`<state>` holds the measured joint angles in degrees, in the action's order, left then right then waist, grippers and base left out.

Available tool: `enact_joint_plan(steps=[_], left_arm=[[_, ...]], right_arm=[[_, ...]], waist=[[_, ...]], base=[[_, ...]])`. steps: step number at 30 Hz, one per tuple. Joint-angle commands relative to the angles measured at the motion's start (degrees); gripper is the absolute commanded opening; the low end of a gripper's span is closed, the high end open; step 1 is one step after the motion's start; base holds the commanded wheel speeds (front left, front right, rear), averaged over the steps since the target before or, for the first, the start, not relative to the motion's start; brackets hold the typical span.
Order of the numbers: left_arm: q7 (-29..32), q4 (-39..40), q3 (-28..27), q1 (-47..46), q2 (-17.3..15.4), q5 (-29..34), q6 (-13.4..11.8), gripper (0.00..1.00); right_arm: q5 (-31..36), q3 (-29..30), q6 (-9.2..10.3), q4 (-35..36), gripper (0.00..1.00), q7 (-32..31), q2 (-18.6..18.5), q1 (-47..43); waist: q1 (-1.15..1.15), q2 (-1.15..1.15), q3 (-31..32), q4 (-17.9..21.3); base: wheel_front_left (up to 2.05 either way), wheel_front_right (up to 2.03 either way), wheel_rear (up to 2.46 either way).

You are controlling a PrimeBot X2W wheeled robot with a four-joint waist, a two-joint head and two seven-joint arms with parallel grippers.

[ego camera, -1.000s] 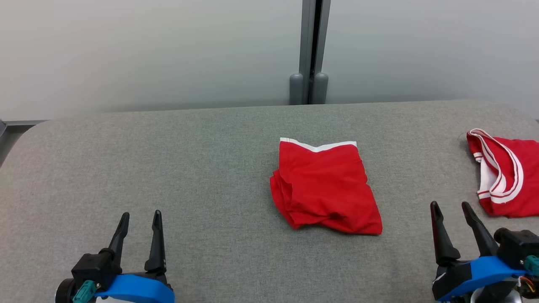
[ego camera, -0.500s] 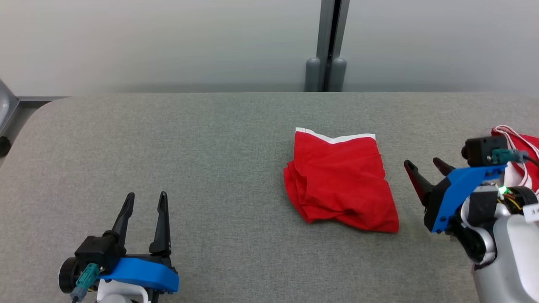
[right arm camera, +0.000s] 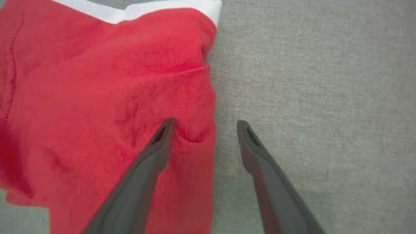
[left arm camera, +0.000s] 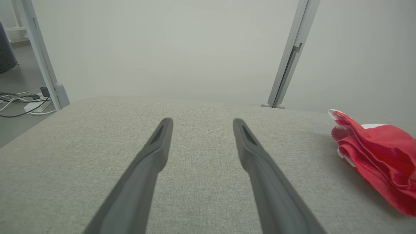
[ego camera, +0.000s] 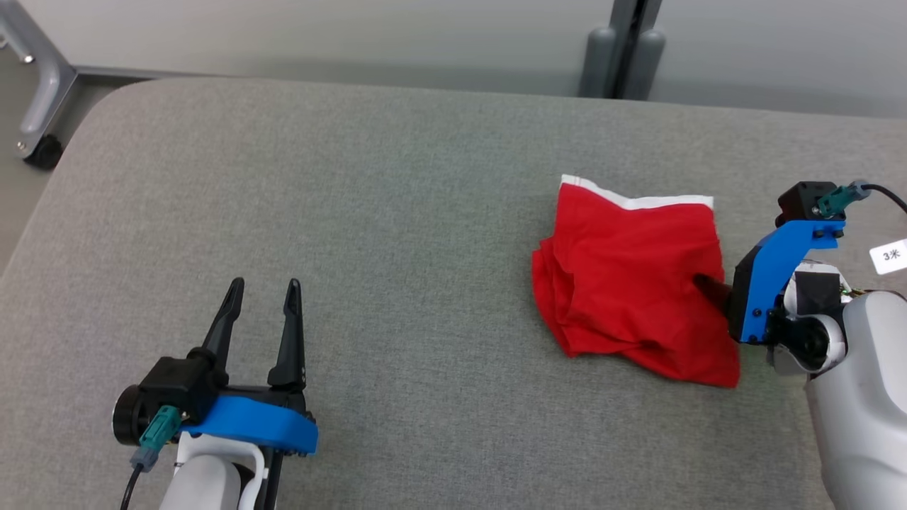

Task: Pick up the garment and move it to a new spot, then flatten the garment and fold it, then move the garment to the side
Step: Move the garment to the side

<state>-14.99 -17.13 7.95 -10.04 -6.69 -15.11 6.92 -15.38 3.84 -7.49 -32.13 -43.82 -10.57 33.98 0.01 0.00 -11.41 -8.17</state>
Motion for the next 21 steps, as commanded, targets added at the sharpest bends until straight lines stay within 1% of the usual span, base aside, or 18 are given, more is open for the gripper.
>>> enact_joint_plan(steps=[1,5,8,9,10,11,13,17,21], left_arm=[[-0.25,0.15,0.20,-1.58,0.27,0.38,0.22,1.00],[-0.25,0.22,0.57,-2.53,0.52,0.56,0.30,1.00],[-0.25,0.13,0.67,-2.96,0.71,0.66,0.38,1.00],[-0.25,0.08,0.68,-3.12,0.77,0.70,0.40,1.00],[-0.25,0.04,0.67,-3.25,0.85,0.64,0.43,1.00],[-0.25,-0.04,0.64,-3.33,0.91,0.59,0.45,1.00],[-0.25,-0.10,0.48,-3.27,1.00,0.69,0.48,1.00],[-0.25,0.21,-0.04,-3.10,1.25,0.80,0.54,1.00],[-0.25,1.33,-0.68,-2.39,1.36,0.90,0.60,1.00]], right_arm=[[-0.26,0.60,0.00,-1.94,1.00,0.18,0.23,1.74],[-0.40,-0.20,0.00,-5.71,1.00,0.40,0.57,3.00],[-0.37,-2.40,0.00,-8.34,1.00,0.00,0.61,2.56],[-0.57,-3.48,-0.01,-8.97,0.74,-0.38,0.57,2.42],[-0.81,-4.81,-0.01,-9.32,0.24,-0.50,0.39,2.22],[-1.14,-6.25,-0.02,-9.47,0.00,-0.47,0.03,2.14],[-1.44,-9.56,0.00,-8.72,0.00,0.55,-1.68,2.41],[-2.72,-17.21,0.05,-5.45,0.00,2.70,-7.06,5.36],[-5.62,-26.85,0.02,-0.55,0.00,3.57,-12.35,9.68]], waist=[[-0.01,0.00,-1.96,-1.53],[-0.01,0.00,-3.20,-2.03],[-0.01,0.00,-3.61,-2.11],[-0.01,0.00,-3.65,-2.09],[-0.01,0.00,-3.67,-2.05],[-0.01,0.00,-3.64,-1.97],[-0.01,0.00,-3.53,-1.67],[-0.01,0.00,-3.33,-0.38],[-0.01,0.00,-3.45,2.66]], base=[[0.00,0.00,0.00],[0.00,0.00,0.00],[0.00,0.00,0.00],[0.00,0.00,0.00],[0.00,0.00,0.00],[0.00,0.00,0.00],[0.00,0.00,0.00],[0.00,0.00,0.00],[0.00,0.00,0.00]])
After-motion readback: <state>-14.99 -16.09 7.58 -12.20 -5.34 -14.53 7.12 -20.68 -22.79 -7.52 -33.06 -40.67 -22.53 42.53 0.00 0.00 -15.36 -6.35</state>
